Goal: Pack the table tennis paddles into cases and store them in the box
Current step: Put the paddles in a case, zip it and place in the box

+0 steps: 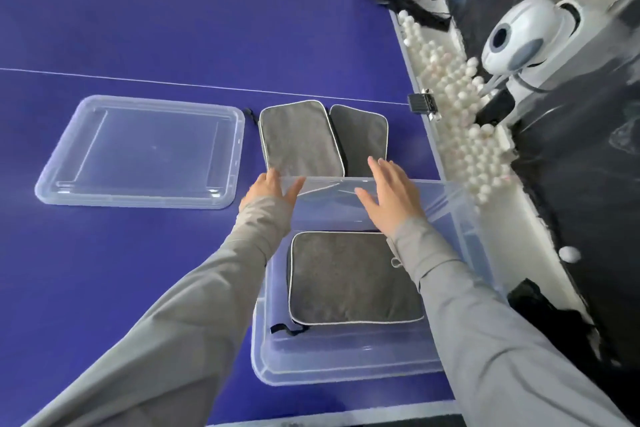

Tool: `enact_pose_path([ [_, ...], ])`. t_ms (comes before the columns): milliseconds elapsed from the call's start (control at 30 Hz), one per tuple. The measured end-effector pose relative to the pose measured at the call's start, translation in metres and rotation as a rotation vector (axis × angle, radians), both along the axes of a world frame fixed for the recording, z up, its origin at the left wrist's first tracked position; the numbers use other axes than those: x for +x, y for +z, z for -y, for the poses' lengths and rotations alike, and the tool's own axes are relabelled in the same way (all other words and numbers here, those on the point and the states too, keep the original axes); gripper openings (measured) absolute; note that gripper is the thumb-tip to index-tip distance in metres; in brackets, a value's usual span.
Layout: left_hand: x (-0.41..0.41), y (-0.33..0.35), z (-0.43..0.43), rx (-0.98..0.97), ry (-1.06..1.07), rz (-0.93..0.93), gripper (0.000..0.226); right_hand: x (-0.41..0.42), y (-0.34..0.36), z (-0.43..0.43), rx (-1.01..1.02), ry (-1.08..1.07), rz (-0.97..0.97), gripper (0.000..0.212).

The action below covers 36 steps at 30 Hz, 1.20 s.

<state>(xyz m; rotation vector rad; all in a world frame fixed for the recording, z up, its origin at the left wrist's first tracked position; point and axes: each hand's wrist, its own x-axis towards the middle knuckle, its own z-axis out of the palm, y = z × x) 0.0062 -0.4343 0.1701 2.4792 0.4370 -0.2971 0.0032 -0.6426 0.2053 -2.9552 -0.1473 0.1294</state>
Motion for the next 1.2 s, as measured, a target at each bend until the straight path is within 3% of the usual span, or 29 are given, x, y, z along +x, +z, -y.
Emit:
enact_pose_path([
  [233, 0.008, -0.013, -0.002, -0.097, 0.186, -0.076, 0.048, 0.117, -0.030, 0.002, 0.001, 0.090, -0.122, 0.057],
  [433, 0.008, -0.019, -0.003, -0.149, 0.240, -0.001, 0.051, 0.185, -0.082, -0.020, 0.203, -0.119, -0.409, 0.067],
  [767, 0.005, -0.013, -0.001, -0.170, 0.253, 0.011, 0.052, 0.208, -0.117, -0.062, 0.391, -0.303, -0.417, 0.064],
  [867, 0.005, -0.012, -0.002, -0.189, 0.272, 0.021, 0.049, 0.211, -0.108, -0.061, 0.533, -0.312, -0.408, 0.065],
  [967, 0.004, -0.013, -0.003, -0.207, 0.264, 0.014, 0.049, 0.211, -0.093, -0.060, 0.833, -0.357, -0.432, 0.067],
  [1100, 0.005, -0.012, -0.003, -0.183, 0.268, 0.031, 0.047, 0.197, -0.061, -0.067, 1.090, -0.374, -0.320, 0.056],
  [1200, -0.002, -0.010, -0.006, -0.316, 0.444, 0.200, 0.039, 0.177, -0.031, -0.075, 1.195, -0.333, -0.196, 0.045],
])
